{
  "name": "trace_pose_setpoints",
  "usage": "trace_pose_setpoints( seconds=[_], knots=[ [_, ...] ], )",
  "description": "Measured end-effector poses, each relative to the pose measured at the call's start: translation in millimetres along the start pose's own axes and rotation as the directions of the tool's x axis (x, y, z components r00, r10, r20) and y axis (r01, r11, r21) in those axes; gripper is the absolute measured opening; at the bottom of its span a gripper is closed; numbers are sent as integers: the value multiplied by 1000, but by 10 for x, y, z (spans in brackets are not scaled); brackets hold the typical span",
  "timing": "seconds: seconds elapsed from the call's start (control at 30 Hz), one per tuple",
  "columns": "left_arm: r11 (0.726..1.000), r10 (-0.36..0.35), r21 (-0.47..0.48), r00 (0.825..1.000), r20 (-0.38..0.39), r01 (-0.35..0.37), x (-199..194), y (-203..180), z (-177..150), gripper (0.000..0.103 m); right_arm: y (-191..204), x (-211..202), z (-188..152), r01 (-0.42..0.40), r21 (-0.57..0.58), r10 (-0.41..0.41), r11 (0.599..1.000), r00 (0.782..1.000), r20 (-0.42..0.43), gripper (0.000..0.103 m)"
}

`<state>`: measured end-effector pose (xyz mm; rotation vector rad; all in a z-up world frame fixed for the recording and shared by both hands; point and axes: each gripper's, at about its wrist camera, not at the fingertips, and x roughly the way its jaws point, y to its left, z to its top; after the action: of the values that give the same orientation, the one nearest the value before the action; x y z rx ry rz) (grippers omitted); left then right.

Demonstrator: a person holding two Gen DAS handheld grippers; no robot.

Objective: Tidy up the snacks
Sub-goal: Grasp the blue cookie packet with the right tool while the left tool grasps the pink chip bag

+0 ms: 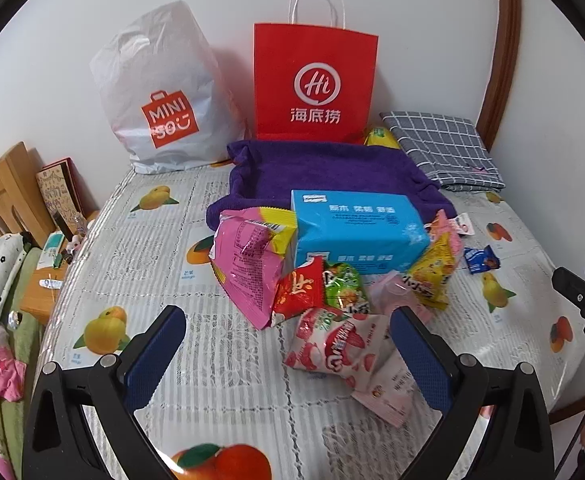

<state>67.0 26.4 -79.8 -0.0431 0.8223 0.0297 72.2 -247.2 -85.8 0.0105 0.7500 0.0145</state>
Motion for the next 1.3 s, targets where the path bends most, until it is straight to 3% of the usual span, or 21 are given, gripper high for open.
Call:
trace_pose_setpoints(
  seconds=[0.43, 0.8, 1.0, 1.07, 1.13, 1.17, 1.3],
  knots=[
    [998, 27, -46, 996, -85, -31, 633, 270, -14, 101, -397, 986, 7, -2, 68, 7, 998, 996, -84, 94],
    [996, 31, -80, 993, -118, -40, 877, 465, -18, 100, -356, 1758, 49, -6, 51, 14, 999, 985, -170, 84],
    [995, 46, -79, 992, -115, -55, 935, 479, 2, 100, -350, 1891, 22, 26, 52, -17, 998, 984, -179, 78],
    [996, 35, -77, 994, -107, -43, 935, 477, 10, 100, -340, 1886, 26, 17, 47, -9, 999, 985, -172, 72],
    [997, 28, -70, 995, -95, -34, 939, 473, 34, 100, -347, 1886, 36, 17, 48, -9, 999, 987, -162, 56],
    [997, 32, -66, 995, -92, -38, 943, 470, 47, 100, -351, 1880, 40, 18, 49, -10, 999, 987, -158, 52],
    [997, 24, -71, 995, -92, -30, 1023, 497, 133, 100, -343, 1786, -14, 9, 33, -4, 999, 989, -147, 49]
  ],
)
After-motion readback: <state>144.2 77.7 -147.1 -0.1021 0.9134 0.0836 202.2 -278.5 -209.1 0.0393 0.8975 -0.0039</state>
